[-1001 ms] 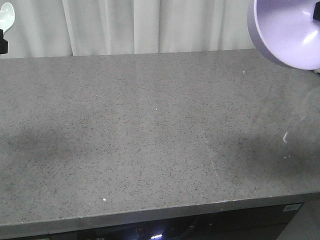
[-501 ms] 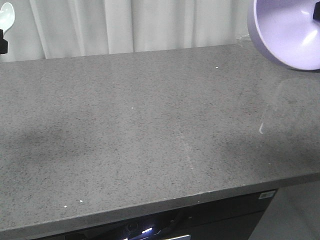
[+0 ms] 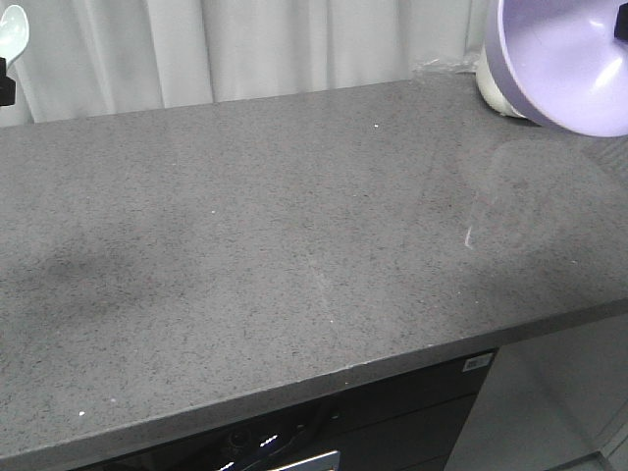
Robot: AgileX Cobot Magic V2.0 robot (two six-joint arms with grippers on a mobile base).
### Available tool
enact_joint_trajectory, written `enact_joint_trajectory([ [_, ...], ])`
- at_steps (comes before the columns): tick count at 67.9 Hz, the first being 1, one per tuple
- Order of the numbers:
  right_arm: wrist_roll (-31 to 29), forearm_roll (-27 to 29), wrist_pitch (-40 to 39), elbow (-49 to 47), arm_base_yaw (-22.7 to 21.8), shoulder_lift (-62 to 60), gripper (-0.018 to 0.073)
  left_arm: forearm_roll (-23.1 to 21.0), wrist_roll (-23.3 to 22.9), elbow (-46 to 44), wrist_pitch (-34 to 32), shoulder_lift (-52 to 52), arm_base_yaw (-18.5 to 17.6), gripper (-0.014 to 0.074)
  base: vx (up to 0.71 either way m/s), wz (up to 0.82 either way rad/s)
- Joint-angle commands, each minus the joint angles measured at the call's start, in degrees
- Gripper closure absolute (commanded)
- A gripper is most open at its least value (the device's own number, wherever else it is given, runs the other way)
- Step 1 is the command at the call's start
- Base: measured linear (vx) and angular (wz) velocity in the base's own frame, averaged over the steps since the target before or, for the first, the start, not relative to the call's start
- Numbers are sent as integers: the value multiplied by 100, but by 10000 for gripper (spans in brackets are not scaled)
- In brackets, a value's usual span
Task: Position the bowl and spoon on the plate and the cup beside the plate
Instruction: 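Turn the base away from the counter holding spoon and bowl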
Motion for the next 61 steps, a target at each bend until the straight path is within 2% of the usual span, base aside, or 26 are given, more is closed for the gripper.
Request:
enact_joint_trajectory([
  [1, -35, 284, -276, -173, -35, -113, 562, -190, 3, -131, -309, -166, 8, 604, -2, -16],
  [61, -35, 284, -282, -173, -35, -113, 562, -190, 3, -131, -309, -166, 8, 604, -2, -16],
])
